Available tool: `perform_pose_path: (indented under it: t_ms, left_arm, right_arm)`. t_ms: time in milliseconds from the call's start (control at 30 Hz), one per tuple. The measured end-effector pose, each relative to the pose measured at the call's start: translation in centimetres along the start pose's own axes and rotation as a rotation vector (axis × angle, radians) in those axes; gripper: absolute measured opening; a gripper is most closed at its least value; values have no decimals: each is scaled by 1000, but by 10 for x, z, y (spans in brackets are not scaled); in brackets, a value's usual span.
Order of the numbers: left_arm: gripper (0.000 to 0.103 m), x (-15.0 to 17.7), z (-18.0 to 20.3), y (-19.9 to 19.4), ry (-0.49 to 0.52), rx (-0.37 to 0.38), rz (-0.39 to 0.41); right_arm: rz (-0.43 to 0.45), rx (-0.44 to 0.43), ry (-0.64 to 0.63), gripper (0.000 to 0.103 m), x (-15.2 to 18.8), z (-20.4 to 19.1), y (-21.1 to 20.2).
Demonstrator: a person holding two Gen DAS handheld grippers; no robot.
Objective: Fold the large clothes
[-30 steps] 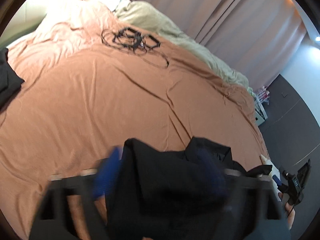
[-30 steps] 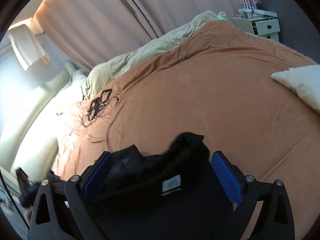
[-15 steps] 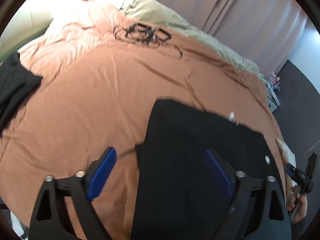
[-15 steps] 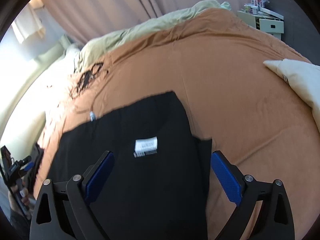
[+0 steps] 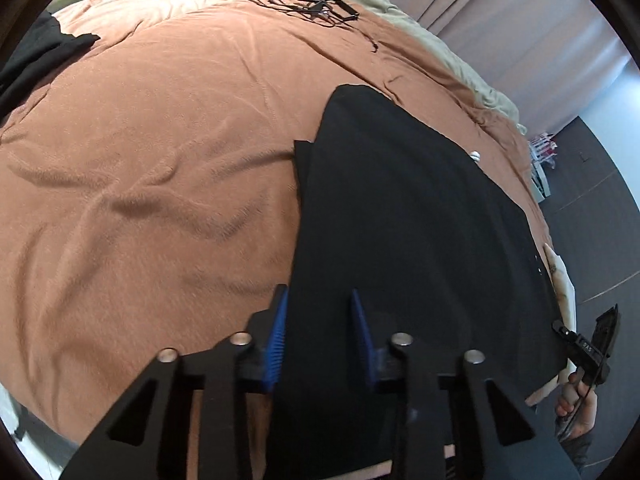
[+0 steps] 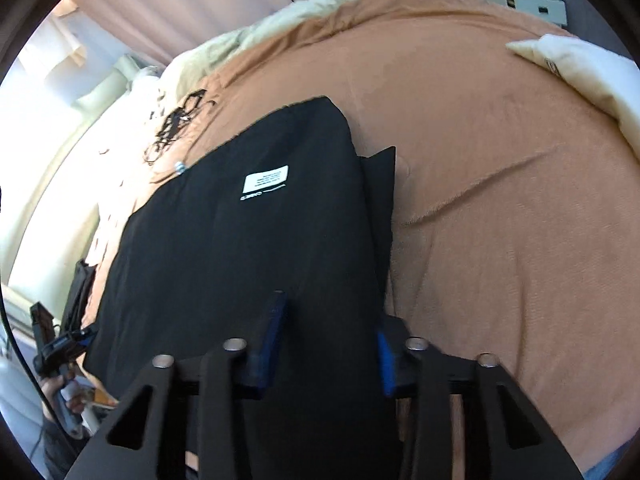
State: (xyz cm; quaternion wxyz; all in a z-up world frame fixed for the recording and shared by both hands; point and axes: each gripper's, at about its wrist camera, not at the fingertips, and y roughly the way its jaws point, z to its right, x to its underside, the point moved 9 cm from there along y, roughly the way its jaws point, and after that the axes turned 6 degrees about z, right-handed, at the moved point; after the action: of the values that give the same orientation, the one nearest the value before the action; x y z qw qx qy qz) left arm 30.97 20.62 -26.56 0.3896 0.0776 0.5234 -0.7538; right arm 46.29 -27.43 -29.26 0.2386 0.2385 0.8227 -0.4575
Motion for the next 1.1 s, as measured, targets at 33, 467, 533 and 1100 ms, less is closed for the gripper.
perform_pose_path:
  t_ms: [33, 467, 533, 1100]
  left_arm:
    - [24, 1, 3, -2, 11, 1, 6]
    - [8, 17, 12, -36, 55, 40, 49]
    - [8, 24, 4, -36, 39, 34, 43]
    - [5, 54, -13, -52, -21, 68, 67]
  right_arm:
    - [19, -20, -6, 17, -1, -1, -5]
    - [73, -51, 30, 4, 28, 12, -44]
    - [63, -46, 48, 4, 34, 17, -42]
    - [63, -27, -24, 4, 12, -12, -17]
